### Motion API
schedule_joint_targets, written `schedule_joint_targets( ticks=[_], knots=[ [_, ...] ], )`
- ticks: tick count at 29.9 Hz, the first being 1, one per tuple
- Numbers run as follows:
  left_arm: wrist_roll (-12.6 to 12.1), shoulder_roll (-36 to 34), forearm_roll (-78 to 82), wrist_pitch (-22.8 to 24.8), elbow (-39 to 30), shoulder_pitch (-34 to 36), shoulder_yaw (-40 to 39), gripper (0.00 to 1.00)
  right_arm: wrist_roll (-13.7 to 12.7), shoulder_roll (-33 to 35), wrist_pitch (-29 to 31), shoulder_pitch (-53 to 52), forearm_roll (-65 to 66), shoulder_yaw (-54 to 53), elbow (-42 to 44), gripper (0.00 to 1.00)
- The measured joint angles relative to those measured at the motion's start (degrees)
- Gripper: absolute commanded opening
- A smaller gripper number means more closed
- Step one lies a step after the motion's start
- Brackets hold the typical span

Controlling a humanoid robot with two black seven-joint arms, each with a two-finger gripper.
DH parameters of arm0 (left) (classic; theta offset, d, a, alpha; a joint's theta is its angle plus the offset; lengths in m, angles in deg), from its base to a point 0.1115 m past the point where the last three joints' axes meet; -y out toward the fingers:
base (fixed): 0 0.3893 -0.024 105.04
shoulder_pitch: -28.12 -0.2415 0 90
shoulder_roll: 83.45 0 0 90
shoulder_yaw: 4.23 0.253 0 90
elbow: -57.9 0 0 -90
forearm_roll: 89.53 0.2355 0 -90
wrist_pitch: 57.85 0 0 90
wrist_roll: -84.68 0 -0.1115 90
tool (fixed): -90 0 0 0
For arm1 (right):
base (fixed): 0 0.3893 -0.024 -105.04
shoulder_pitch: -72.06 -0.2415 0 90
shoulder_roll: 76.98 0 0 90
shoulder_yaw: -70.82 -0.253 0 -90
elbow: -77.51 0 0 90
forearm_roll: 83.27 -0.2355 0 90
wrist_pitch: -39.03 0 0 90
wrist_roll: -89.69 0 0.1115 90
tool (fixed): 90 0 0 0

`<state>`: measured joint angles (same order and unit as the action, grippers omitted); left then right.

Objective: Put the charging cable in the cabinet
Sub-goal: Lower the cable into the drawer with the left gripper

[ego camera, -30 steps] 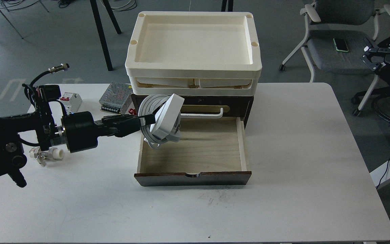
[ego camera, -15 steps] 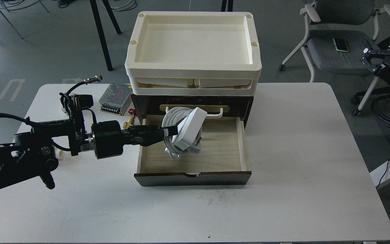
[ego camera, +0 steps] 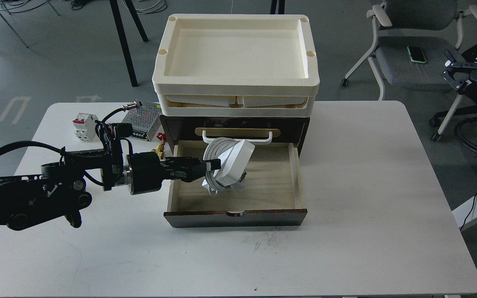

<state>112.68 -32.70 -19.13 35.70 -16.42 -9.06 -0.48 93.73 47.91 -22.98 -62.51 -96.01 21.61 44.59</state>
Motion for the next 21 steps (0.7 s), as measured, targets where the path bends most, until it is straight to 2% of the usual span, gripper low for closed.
schedule_joint_targets(
  ticks=[13, 21],
  knots=[
    [0.0, 0.88, 3.2, -3.33, 2.5, -0.09, 1.23, 0.0, 0.0, 0.01, 0.0, 0.35, -0.06, -0.19, -0.23, 1.0],
    [0.0, -0.14, 5.47, -3.68, 2.64, -0.22, 1.26, 0.0, 0.0, 0.06, 0.0, 0.61, -0.06, -0.28, -0.23, 1.0]
  ],
)
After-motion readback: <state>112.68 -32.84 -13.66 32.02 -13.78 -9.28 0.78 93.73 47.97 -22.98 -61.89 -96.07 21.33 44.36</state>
